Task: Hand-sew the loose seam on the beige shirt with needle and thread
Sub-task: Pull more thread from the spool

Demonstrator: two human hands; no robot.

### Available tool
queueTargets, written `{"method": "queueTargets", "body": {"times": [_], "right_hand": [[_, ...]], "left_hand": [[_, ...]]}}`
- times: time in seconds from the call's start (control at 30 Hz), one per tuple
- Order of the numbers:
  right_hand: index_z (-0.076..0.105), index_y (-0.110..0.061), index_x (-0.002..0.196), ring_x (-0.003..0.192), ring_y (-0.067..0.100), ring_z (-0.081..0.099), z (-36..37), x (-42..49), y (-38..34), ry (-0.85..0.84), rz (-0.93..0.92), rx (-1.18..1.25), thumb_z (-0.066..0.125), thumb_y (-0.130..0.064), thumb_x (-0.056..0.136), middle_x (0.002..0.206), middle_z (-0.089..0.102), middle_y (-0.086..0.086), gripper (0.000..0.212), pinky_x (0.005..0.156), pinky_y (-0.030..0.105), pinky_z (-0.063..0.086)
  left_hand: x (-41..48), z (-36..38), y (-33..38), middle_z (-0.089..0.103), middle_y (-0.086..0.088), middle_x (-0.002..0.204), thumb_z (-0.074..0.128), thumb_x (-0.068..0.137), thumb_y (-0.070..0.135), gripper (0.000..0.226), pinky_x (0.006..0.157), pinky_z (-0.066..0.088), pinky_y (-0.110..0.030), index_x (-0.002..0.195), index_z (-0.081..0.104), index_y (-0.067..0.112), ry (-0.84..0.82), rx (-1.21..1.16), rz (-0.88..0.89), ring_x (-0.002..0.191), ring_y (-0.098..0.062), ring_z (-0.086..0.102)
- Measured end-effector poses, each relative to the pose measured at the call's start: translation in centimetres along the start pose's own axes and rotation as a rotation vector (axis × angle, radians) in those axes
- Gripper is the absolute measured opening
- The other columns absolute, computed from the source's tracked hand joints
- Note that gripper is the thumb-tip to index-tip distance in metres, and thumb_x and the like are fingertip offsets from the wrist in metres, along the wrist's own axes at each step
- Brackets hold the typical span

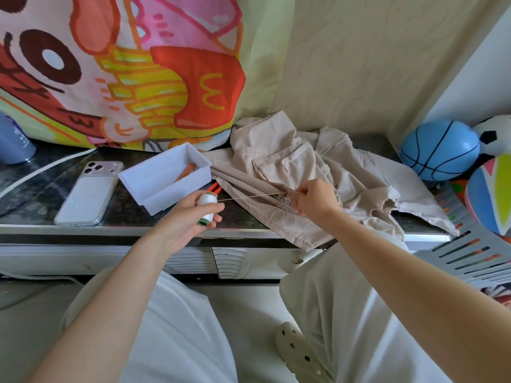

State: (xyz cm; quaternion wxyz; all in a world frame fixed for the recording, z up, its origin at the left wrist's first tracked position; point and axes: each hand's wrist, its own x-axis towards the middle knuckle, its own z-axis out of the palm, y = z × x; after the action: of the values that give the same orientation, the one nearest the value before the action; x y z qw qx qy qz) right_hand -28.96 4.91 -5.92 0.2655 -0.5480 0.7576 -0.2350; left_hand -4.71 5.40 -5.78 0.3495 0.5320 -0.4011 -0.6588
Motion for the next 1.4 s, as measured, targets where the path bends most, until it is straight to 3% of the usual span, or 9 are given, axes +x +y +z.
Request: {"method": "queueTargets", "body": {"times": [0.13, 0.23, 0.3, 0.47, 0.6, 0.7, 0.83, 1.2, 1.4], "right_hand": [[0.065, -0.005, 0.076, 0.065, 0.028, 0.062, -0.5, -0.2, 0.7, -0.026, -0.011, -0.008, 0.052, -0.002, 0.093, 0.070, 0.064, 0.013, 0.022, 0.076, 0.041, 0.057], [0.053, -0.006, 0.124, 0.061, 0.024, 0.058, 0.1, -1.2, 0.6, -0.087, -0.055, -0.019, 0.053, -0.002, 0.092, 0.075, 0.064, 0.015, 0.032, 0.070, 0.041, 0.058], [0.040, -0.010, 0.134, 0.062, 0.020, 0.058, 0.4, -2.2, 0.0, -0.085, -0.131, 0.016, 0.055, -0.005, 0.092, 0.074, 0.065, 0.012, 0.045, 0.069, 0.039, 0.056], [0.042, -0.008, 0.133, 0.053, 0.007, 0.057, 0.5, -4.7, -3.2, -0.171, -0.328, 0.211, 0.059, -0.005, 0.091, 0.071, 0.065, 0.008, 0.045, 0.061, 0.021, 0.052], [0.040, 0.002, 0.136, 0.042, 0.000, 0.054, 2.2, -4.9, -5.5, -0.451, -0.154, 0.438, 0.059, -0.001, 0.091, 0.065, 0.061, 0.005, 0.050, 0.047, 0.014, 0.048], [0.060, 0.006, 0.111, 0.043, -0.001, 0.055, 3.2, -4.6, -6.2, -0.514, -0.113, 0.438, 0.056, -0.005, 0.093, 0.066, 0.061, 0.005, 0.022, 0.049, 0.012, 0.049], [0.064, -0.004, 0.080, 0.045, -0.001, 0.057, 3.5, -4.1, -6.0, -0.471, -0.057, 0.461, 0.059, -0.007, 0.092, 0.066, 0.063, 0.003, 0.013, 0.051, 0.012, 0.051], [0.067, -0.002, 0.087, 0.045, -0.002, 0.058, 0.3, -1.4, -3.8, -0.117, 0.000, 0.414, 0.060, -0.004, 0.091, 0.066, 0.064, 0.003, 0.008, 0.048, 0.010, 0.047], [0.068, -0.002, 0.088, 0.057, 0.006, 0.058, -0.7, -0.4, -2.1, -0.041, 0.081, 0.369, 0.059, -0.006, 0.092, 0.068, 0.065, 0.003, 0.010, 0.050, 0.010, 0.050]], "left_hand": [[0.0, 0.2, 0.2, 0.057, -0.008, 0.094, 0.062, 0.089, 0.011, 0.012, 0.052, 0.047, -0.018, 0.101, 0.062, 0.012, 0.041, -0.024, 0.020, 0.066, -0.012, 0.055], [0.1, 0.3, 0.3, 0.058, -0.006, 0.095, 0.060, 0.090, 0.011, 0.016, 0.053, 0.046, -0.018, 0.104, 0.064, 0.018, 0.055, 0.017, 0.051, 0.064, -0.011, 0.053], [0.2, 0.4, 0.3, 0.058, -0.005, 0.094, 0.061, 0.090, 0.012, 0.019, 0.052, 0.045, -0.018, 0.108, 0.065, 0.018, 0.045, 0.059, 0.066, 0.063, -0.011, 0.051], [0.1, 0.4, 0.1, 0.054, 0.000, 0.086, 0.061, 0.091, 0.012, 0.022, 0.053, 0.043, -0.019, 0.111, 0.065, 0.020, -0.007, 0.121, 0.087, 0.062, -0.009, 0.050], [-0.3, 0.9, 0.2, 0.053, 0.003, 0.080, 0.058, 0.093, 0.012, 0.024, 0.057, 0.042, -0.020, 0.113, 0.066, 0.020, -0.097, 0.119, 0.114, 0.064, -0.008, 0.050], [-0.5, 1.0, 0.2, 0.056, 0.002, 0.087, 0.056, 0.094, 0.012, 0.027, 0.064, 0.042, -0.024, 0.116, 0.065, 0.023, -0.132, 0.146, 0.121, 0.070, -0.009, 0.050], [-0.6, 0.7, 0.2, 0.055, 0.002, 0.092, 0.057, 0.093, 0.013, 0.030, 0.062, 0.042, -0.022, 0.121, 0.062, 0.023, -0.140, 0.147, 0.122, 0.065, -0.005, 0.052], [-0.7, 0.3, 0.4, 0.067, -0.010, 0.107, 0.059, 0.092, 0.015, 0.019, 0.051, 0.043, -0.017, 0.109, 0.061, 0.007, -0.114, 0.090, 0.104, 0.059, -0.007, 0.052], [-0.2, -0.3, 0.5, 0.062, -0.004, 0.090, 0.061, 0.091, 0.021, 0.014, 0.056, 0.043, -0.020, 0.102, 0.061, 0.012, 0.125, -0.045, 0.125, 0.057, -0.010, 0.050]]}}
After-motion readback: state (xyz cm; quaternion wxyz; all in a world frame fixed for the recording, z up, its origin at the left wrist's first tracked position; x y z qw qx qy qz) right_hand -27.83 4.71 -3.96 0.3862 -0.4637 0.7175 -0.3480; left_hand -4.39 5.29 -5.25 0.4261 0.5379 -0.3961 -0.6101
